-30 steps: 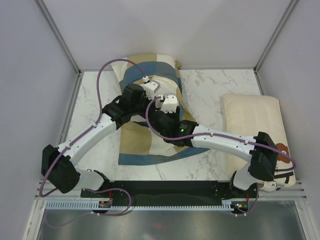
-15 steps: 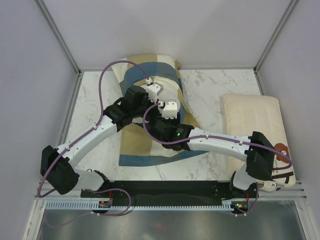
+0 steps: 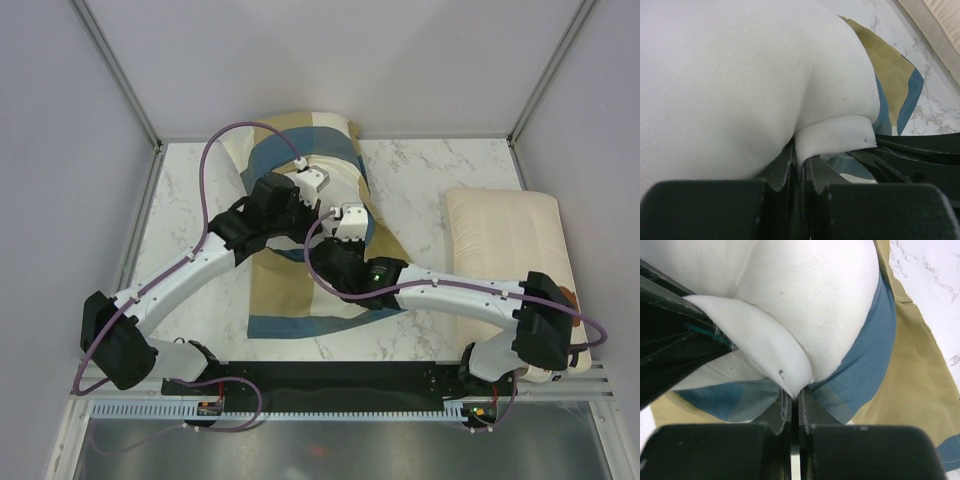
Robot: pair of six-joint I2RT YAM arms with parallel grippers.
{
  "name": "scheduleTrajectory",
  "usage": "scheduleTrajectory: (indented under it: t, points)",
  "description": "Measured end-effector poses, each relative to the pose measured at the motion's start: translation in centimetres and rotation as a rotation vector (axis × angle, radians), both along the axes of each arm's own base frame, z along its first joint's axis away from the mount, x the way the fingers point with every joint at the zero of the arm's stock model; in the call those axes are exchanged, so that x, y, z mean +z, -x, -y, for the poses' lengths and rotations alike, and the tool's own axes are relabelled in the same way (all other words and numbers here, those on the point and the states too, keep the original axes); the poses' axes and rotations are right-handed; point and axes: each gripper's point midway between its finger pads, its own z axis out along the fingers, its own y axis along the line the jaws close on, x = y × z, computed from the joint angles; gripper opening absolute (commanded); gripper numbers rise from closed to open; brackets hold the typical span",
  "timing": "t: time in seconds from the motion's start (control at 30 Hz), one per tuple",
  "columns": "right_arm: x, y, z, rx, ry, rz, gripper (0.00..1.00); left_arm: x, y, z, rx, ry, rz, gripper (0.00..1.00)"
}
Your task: Remove the pillowcase from the pillow
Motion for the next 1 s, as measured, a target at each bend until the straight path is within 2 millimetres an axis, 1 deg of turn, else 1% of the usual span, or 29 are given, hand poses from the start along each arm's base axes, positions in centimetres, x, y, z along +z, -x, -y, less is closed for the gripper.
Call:
scheduleTrajectory:
  t: [0.1, 0.23, 0.43, 0.57, 0.63, 0.67, 0.7, 0.77, 0.83, 0.87, 0.9, 0.93, 1.0]
  points:
    - [0.3, 0.8, 0.1, 0.016, -0.07, -0.002, 0.0, 0.0, -0.1, -0.3, 0.004, 0.015, -0.025, 0.02]
    - [0.9, 1.9, 0.2, 0.025, -0.192, 0.0, 0.0, -0.4, -0.1, -0.3, -0.012, 0.053, -0.119, 0.02]
    - [0.4, 3.3, 1.4, 0.013, -0.298, -0.015, 0.0, -1.1, 0.7, 0.6, -0.053, 0.083, -0.203, 0.02]
    - [0.4, 3.9, 1.7, 0.003, -0.338, -0.027, 0.0, -1.2, 0.3, 0.4, -0.041, 0.097, -0.227, 0.02]
    - [0.2, 4.4, 2.0, 0.005, -0.339, -0.037, 0.0, -1.1, -0.6, -0.3, -0.007, 0.103, -0.232, 0.02]
    - [-0.1, 4.9, 2.3, 0.01, -0.32, -0.049, 0.0, -1.0, -1.3, -0.9, 0.017, 0.106, -0.23, 0.02]
    - [-0.9, 5.6, 3.2, 0.017, -0.268, -0.07, 0.0, -0.9, -2.2, -1.5, 0.048, 0.105, -0.216, 0.02]
    - [-3.1, 7.1, 5.5, 0.026, -0.145, -0.117, 0.0, 0.1, -5.7, -4.5, 0.177, 0.102, -0.146, 0.02]
    - [-4.8, 7.8, 7.4, 0.021, -0.051, -0.148, 0.0, 0.5, -7.7, -7.0, 0.267, 0.098, -0.109, 0.02]
    - [-5.4, 8.1, 8.2, 0.016, -0.012, -0.159, 0.0, 0.7, -8.1, -7.9, 0.295, 0.096, -0.103, 0.02]
    - [-5.7, 8.2, 8.9, 0.009, 0.019, -0.163, 0.0, 0.7, -8.2, -8.3, 0.306, 0.096, -0.101, 0.02]
    - [-5.8, 8.2, 9.4, 0.003, 0.041, -0.162, 0.0, 0.8, -8.3, -8.3, 0.306, 0.098, -0.098, 0.02]
    - [-5.6, 8.0, 9.7, 0.001, 0.059, -0.149, 0.0, 1.0, -7.9, -7.8, 0.286, 0.107, -0.094, 0.02]
